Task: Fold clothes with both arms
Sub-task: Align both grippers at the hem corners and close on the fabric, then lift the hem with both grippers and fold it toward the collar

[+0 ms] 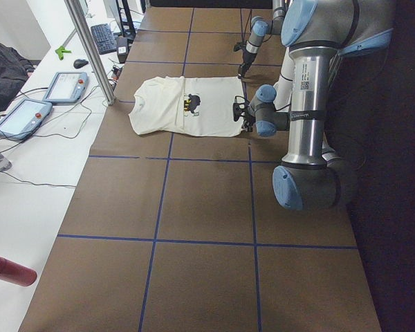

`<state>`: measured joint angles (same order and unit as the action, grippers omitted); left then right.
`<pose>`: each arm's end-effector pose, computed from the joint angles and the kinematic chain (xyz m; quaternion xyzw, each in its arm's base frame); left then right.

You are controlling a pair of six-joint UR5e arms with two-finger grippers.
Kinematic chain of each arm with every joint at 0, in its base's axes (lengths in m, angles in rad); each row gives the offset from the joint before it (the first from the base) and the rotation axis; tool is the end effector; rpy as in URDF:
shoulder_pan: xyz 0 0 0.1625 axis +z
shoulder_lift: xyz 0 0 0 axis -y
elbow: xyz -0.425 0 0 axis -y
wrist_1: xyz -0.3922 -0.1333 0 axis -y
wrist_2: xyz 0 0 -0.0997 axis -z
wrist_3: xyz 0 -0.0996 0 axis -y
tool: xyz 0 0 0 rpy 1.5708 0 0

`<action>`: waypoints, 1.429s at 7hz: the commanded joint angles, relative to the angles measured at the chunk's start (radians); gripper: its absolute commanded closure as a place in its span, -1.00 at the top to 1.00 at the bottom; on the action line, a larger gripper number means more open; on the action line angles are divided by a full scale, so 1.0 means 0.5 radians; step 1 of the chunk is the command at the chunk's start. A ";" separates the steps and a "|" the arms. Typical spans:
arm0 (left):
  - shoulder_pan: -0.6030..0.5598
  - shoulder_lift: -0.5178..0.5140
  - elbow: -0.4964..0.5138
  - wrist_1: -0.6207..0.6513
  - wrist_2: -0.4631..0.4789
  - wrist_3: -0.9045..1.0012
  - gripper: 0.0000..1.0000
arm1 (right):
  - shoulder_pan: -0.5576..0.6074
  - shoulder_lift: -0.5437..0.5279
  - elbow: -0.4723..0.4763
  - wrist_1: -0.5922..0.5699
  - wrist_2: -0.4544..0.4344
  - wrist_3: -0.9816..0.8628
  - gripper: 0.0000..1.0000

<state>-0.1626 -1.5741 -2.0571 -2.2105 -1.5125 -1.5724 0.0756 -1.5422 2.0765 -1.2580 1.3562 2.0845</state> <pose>0.4512 -0.2150 0.3554 0.0676 0.5312 -0.0848 0.8403 -0.4756 -0.1910 0.3773 0.0065 -0.4201 0.3053 0.8545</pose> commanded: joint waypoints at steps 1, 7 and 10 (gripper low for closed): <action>0.000 -0.006 0.000 0.000 0.000 0.000 -1.00 | 0.002 -0.002 -0.011 -0.003 -0.022 -0.003 -0.99; -0.021 -0.027 -0.598 0.629 -0.217 0.022 -1.00 | 0.207 -0.011 0.605 -0.561 0.188 -0.055 -1.00; -0.070 -0.067 -1.251 1.309 -0.429 0.025 -1.00 | 0.275 0.166 1.176 -1.256 0.383 -0.061 -1.00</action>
<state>-0.1795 -1.5955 -2.5849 -1.6688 -1.6818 -1.5612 0.1893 -1.5073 2.5912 -1.7659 1.5084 2.0557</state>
